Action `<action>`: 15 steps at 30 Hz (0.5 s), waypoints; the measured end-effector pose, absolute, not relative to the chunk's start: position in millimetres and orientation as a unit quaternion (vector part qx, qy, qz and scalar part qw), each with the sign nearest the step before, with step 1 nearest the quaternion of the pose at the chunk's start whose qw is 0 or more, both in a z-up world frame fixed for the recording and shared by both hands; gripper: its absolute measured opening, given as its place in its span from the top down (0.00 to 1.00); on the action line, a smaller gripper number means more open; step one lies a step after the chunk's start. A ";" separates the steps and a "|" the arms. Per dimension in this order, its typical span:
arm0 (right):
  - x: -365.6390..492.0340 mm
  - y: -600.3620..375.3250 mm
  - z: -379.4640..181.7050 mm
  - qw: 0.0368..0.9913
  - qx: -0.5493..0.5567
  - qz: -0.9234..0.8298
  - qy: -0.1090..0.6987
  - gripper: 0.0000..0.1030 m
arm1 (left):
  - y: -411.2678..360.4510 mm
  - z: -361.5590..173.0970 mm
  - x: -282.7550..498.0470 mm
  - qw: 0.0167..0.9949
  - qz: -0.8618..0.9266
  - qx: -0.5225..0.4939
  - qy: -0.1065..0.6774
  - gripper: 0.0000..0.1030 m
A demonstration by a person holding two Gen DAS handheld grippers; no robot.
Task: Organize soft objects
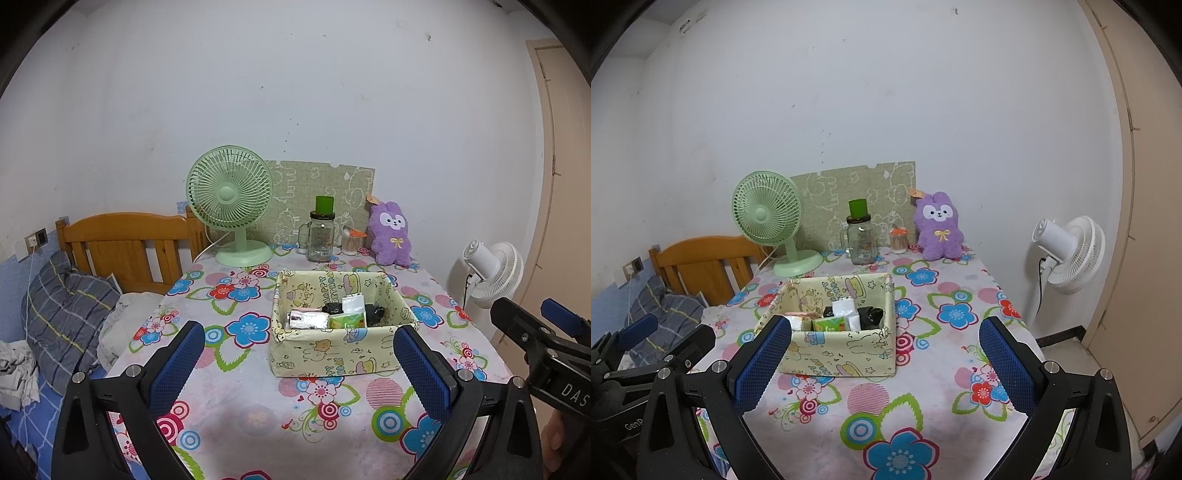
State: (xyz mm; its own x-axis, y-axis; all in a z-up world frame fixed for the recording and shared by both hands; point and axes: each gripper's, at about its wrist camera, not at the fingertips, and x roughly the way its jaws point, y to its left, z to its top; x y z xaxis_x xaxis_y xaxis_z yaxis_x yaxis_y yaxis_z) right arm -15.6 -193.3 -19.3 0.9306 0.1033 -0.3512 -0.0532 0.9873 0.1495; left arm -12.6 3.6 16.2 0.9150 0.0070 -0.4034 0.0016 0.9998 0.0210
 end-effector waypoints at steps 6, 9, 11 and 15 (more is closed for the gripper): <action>-13.9 -193.0 -20.6 0.980 0.070 0.039 0.183 0.00 | 2.8 14.0 -10.6 0.978 0.002 0.015 0.207 0.00; -13.4 -192.7 -21.3 0.980 0.070 0.040 0.183 0.00 | 3.9 14.0 -10.8 0.979 0.001 0.013 0.206 0.00; -13.3 -192.3 -21.4 0.980 0.070 0.040 0.183 0.00 | 5.0 14.1 -10.8 0.979 0.001 0.011 0.205 0.00; -13.3 -191.9 -21.6 0.980 0.070 0.041 0.184 0.00 | 5.6 14.3 -10.8 0.979 0.002 0.010 0.205 0.00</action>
